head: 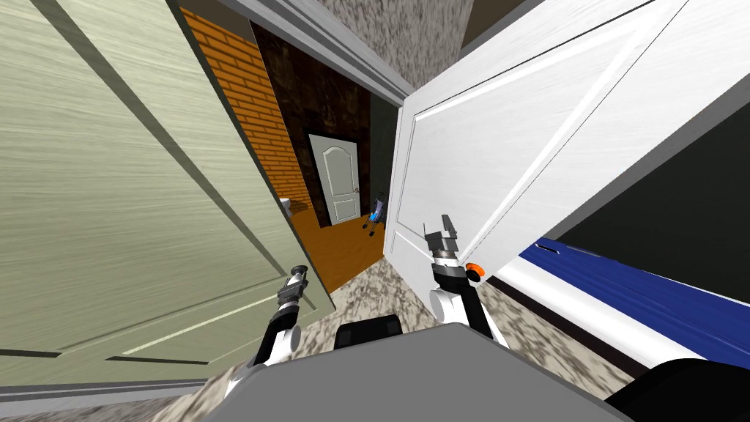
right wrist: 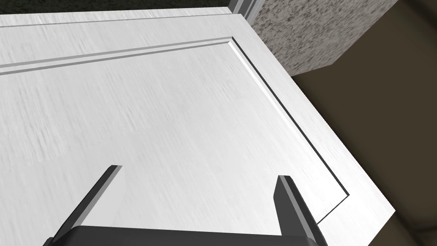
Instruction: Pull the door open
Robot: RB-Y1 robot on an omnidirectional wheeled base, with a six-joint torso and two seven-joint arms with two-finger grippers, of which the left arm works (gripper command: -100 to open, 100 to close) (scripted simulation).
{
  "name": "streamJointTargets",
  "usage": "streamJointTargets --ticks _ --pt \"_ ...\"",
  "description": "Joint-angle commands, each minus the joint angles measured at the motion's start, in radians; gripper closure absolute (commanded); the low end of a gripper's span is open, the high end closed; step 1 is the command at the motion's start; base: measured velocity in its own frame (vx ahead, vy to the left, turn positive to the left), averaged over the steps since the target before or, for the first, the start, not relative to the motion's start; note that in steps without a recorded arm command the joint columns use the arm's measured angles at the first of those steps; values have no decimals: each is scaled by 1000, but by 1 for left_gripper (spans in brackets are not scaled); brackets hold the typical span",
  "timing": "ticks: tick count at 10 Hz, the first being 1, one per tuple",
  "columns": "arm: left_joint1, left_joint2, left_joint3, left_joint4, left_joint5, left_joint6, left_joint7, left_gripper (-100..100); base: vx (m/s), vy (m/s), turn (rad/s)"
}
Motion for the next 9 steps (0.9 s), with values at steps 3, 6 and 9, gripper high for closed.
streamJointTargets --ticks 3,6,9 --pt "-1 -2 -1 -2 0 -2 1 100 -3 0 0" --pt "19 30 -41 -11 -16 -14 48 100 -174 23 -116" --pt "41 65 -89 -25 -34 -32 103 100 -238 41 -128"
